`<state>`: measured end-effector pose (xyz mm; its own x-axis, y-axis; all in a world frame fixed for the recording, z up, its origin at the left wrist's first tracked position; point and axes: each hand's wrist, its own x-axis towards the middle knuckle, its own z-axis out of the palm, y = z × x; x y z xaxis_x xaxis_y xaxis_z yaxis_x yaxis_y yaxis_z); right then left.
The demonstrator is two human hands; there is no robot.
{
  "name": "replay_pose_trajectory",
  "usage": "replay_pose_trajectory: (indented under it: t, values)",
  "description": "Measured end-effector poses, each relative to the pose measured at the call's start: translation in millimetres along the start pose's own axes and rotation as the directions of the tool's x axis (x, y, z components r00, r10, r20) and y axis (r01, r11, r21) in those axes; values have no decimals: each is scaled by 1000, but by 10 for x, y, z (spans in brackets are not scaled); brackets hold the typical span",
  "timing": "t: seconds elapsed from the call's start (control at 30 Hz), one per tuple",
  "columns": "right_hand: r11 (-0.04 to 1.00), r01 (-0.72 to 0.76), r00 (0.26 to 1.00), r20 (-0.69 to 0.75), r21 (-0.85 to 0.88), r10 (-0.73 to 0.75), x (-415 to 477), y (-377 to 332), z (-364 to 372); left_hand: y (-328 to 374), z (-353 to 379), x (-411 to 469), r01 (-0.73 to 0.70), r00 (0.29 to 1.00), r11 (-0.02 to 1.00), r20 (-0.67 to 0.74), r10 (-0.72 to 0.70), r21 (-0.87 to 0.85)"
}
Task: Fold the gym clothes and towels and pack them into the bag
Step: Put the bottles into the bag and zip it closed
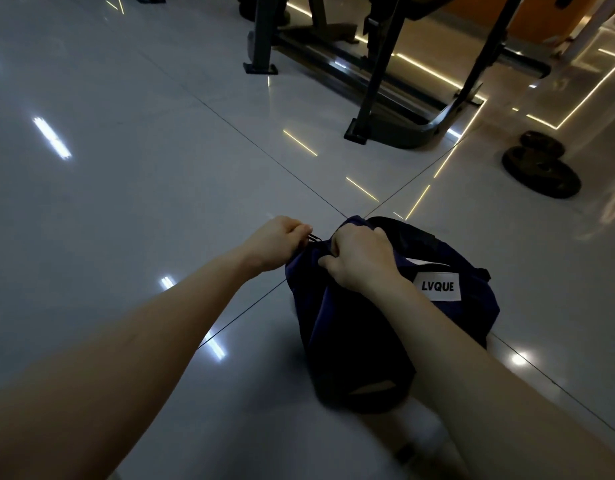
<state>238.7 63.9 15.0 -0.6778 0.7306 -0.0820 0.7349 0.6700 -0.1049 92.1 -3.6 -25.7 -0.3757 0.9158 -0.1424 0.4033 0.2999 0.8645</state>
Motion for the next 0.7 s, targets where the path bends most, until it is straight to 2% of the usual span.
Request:
replay_pose_trajectory:
  t: [0.13, 0.3, 0.5, 0.7]
  values:
    - [1000, 23, 1000, 7, 18, -23, -52, 52, -46, -234, 15, 75, 173, 985, 979, 18, -172, -108]
    - [999, 36, 999, 14, -22, -36, -58, 93, -94, -721, 49, -4, 336, 942, 941, 17, -336, -43]
    - [995, 71, 997, 40, -73, -68, -34, 71, -95, -889, 125, 4, 393, 918, 918, -24, -395, -43]
    - [964, 153, 988, 0, -216, -157, -3, 37, -63, -826, 139, -5, 496, 865, 841, 37, -501, -214]
